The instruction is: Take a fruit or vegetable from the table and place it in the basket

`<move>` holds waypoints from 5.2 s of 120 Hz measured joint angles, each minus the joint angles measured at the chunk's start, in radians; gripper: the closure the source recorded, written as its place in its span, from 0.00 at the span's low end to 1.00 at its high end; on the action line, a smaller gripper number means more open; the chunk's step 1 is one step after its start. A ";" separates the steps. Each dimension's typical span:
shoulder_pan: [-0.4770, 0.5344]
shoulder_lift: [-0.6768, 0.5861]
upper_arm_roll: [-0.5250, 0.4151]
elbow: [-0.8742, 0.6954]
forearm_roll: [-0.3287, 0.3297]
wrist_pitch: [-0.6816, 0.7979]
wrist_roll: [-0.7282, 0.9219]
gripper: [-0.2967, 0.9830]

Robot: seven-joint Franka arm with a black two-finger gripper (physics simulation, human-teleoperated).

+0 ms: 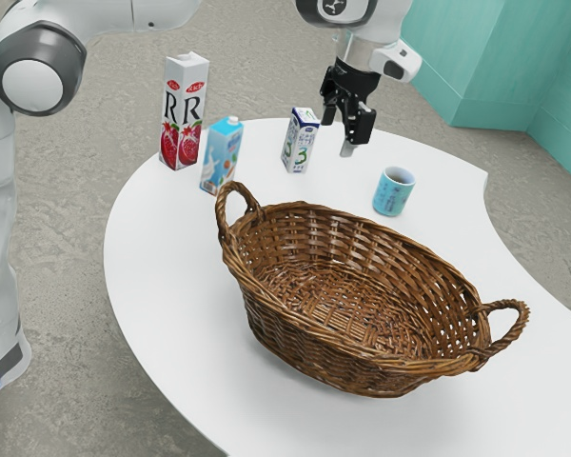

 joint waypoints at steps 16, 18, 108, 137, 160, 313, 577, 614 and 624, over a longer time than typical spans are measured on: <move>-0.001 0.002 0.001 0.000 -0.006 0.000 -0.002 0.23; 0.000 0.002 0.002 0.000 -0.008 0.000 -0.002 0.23; 0.185 0.024 0.003 -0.069 -0.045 0.034 -0.006 0.23; 0.183 -0.065 0.001 -0.424 -0.055 0.268 -0.006 0.23; 0.180 -0.074 0.001 -0.513 -0.053 0.400 -0.006 0.23; 0.180 -0.099 0.002 -0.703 -0.046 0.597 -0.003 0.23; 0.208 0.001 -0.039 -0.628 -0.050 0.664 0.036 0.23; 0.216 0.035 -0.040 -0.589 -0.050 0.679 0.041 0.23; 0.211 0.049 -0.042 -0.569 -0.052 0.680 0.042 0.23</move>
